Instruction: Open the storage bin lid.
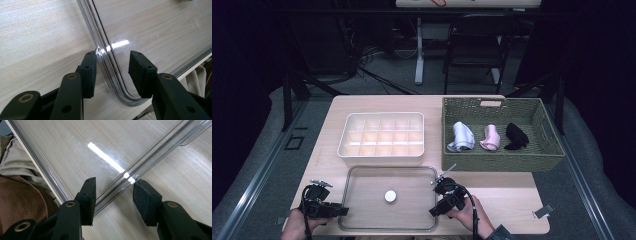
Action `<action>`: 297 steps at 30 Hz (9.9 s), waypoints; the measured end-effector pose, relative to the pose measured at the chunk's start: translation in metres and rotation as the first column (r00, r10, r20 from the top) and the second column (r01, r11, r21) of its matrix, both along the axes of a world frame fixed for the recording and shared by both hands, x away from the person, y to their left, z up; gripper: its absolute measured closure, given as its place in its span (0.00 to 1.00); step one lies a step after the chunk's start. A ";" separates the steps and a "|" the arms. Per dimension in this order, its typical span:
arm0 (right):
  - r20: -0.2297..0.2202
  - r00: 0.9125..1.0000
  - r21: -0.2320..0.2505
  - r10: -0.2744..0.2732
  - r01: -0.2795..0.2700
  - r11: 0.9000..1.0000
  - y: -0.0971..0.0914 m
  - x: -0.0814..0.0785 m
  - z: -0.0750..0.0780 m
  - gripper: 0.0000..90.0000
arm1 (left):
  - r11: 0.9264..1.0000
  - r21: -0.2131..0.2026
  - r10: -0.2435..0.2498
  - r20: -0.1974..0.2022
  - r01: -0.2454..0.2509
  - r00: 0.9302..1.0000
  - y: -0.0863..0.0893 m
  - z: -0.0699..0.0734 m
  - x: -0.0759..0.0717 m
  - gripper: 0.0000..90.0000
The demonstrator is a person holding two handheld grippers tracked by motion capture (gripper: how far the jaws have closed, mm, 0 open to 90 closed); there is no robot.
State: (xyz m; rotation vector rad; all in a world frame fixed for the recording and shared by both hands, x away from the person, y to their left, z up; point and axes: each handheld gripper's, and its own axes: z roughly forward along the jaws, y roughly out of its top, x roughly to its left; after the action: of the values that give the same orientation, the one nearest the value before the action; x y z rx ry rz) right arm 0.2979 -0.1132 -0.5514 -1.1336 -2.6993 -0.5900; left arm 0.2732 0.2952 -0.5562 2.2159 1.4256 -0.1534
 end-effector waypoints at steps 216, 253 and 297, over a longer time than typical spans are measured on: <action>0.211 0.814 -0.221 -0.541 0.579 0.785 -0.251 0.201 0.077 0.72 | 0.983 0.176 -0.096 0.224 0.056 0.970 -0.031 0.012 0.018 0.00; 0.266 0.856 -0.154 -0.442 0.491 0.858 -0.216 0.179 0.135 0.73 | 0.985 0.162 -0.101 0.243 0.062 0.965 -0.031 0.012 0.018 0.00; 0.310 0.926 -0.061 -0.217 0.247 0.967 -0.122 0.152 0.169 0.74 | 0.985 0.161 -0.104 0.247 0.065 0.964 -0.030 0.012 0.018 0.00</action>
State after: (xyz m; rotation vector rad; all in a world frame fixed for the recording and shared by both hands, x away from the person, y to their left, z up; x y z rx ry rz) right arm 0.4501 -0.2349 -0.3820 -1.5198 -2.8944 -0.7237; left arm 0.2909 0.2652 -0.5439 2.3218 1.2385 0.2119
